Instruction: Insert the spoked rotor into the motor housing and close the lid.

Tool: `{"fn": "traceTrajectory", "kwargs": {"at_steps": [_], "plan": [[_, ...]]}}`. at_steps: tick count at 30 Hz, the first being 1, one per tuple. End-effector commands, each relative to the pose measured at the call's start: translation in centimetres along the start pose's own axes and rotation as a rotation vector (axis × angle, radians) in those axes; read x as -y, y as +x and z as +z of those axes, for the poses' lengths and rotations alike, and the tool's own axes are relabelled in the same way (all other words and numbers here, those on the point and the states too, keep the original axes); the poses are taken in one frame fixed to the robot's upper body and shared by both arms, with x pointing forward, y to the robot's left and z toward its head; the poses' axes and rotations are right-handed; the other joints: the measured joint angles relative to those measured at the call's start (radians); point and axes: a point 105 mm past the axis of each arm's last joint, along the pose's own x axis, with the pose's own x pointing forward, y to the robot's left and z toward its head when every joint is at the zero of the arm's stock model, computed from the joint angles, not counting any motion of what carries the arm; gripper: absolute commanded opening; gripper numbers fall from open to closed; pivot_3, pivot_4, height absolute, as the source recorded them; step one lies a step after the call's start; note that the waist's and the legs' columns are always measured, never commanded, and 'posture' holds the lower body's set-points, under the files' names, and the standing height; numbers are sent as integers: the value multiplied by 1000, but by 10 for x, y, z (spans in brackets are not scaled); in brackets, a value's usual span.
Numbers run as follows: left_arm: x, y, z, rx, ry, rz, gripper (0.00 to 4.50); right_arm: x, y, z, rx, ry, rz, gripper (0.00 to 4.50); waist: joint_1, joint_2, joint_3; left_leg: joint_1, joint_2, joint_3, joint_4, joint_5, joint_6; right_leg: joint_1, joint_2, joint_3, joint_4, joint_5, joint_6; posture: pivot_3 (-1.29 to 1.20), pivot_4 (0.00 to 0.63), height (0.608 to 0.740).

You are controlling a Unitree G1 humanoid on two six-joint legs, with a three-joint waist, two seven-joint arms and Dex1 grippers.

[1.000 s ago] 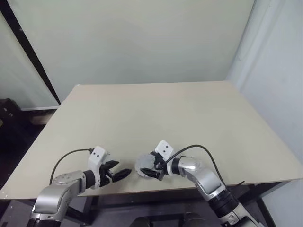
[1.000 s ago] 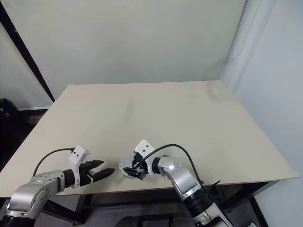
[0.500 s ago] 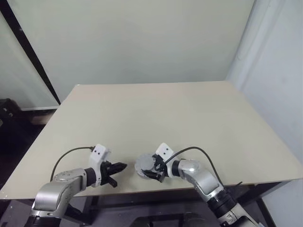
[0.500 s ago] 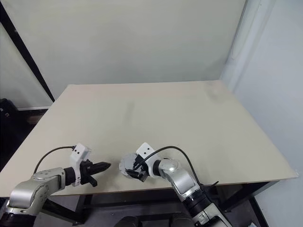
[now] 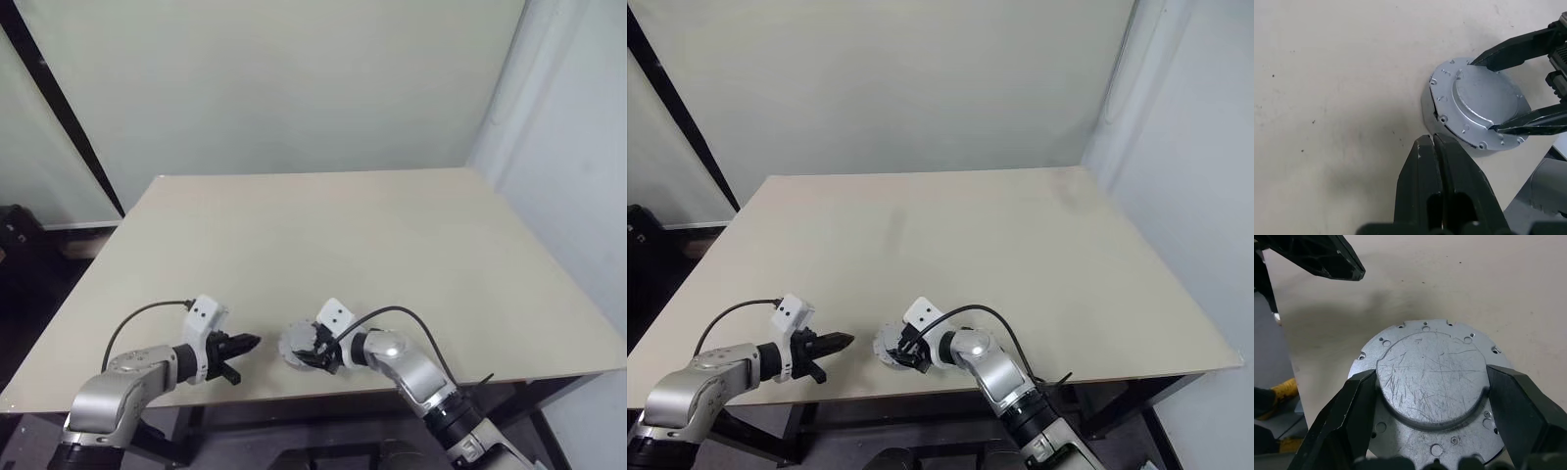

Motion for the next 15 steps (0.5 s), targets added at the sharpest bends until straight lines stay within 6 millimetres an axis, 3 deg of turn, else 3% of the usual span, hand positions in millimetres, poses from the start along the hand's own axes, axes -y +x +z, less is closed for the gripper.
{"fn": "traceTrajectory", "kwargs": {"at_steps": [1, 15], "plan": [[-2, -1, 13, 31, 45, 9, 0, -1, 1, 12, 16, -37, -14, 3212, 0, 0, 0, 0, 0, 0, 0, 0, 0, 0, 0, 0, 0, 0, 0, 0, 0, 740], [5, 10, 12, 29, 52, -21, 0, -4, 0, -1, -79, -86, -53, 3212, 0, 0, 0, 0, 0, 0, 0, 0, 0, 0, 0, 0, 0, 0, 0, 0, 0, 740]]}}
